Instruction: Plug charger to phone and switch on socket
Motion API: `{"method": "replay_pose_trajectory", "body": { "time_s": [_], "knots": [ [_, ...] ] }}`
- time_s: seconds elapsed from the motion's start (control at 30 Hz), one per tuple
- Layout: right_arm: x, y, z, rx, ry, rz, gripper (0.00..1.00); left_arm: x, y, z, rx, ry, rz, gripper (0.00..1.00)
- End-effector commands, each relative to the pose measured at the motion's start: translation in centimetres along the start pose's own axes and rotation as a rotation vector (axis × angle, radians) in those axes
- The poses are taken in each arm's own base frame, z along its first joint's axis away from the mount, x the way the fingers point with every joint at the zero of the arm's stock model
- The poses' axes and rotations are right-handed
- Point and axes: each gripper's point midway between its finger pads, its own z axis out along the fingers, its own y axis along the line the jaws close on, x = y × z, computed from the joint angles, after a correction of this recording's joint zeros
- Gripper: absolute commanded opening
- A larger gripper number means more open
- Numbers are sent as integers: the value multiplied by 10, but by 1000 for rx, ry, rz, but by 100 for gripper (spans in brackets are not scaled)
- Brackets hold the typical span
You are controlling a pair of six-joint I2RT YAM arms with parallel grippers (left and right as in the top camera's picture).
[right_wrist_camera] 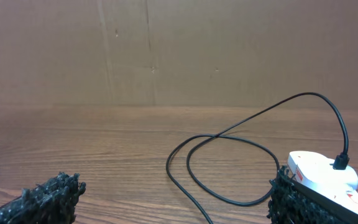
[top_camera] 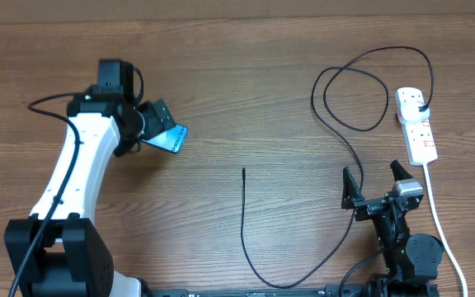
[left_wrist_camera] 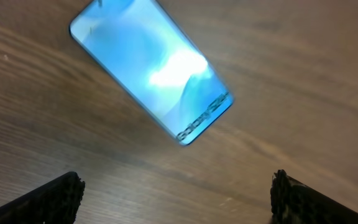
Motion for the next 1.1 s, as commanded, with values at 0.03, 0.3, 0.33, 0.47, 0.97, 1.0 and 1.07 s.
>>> {"method": "replay_pose_trajectory", "body": {
  "time_s": [0.03,0.3,0.33,0.47,0.97,1.0,1.07],
  "knots": [
    [2,0,0,2,-1,-5,100,-29,-20,-28,52,-62,-152,100],
    [2,0,0,2,-1,-5,100,-45,-40,-36,13,-4,-270,100],
    [2,0,0,2,-1,-5,100,-45,-41,-32,0,13,-279,100],
    [2,0,0,2,-1,-5,100,-41,-33,-12,-82,72,-324,100],
    [2,0,0,2,-1,-5,100,-24,-11,56,-237,200,-398,100],
    [2,0,0,2,-1,-5,100,-25,-11,56,-238,195,-398,100],
    [2,0,0,2,-1,-5,100,-26,-12,57,-231,190,-399,100]
  ]
}}
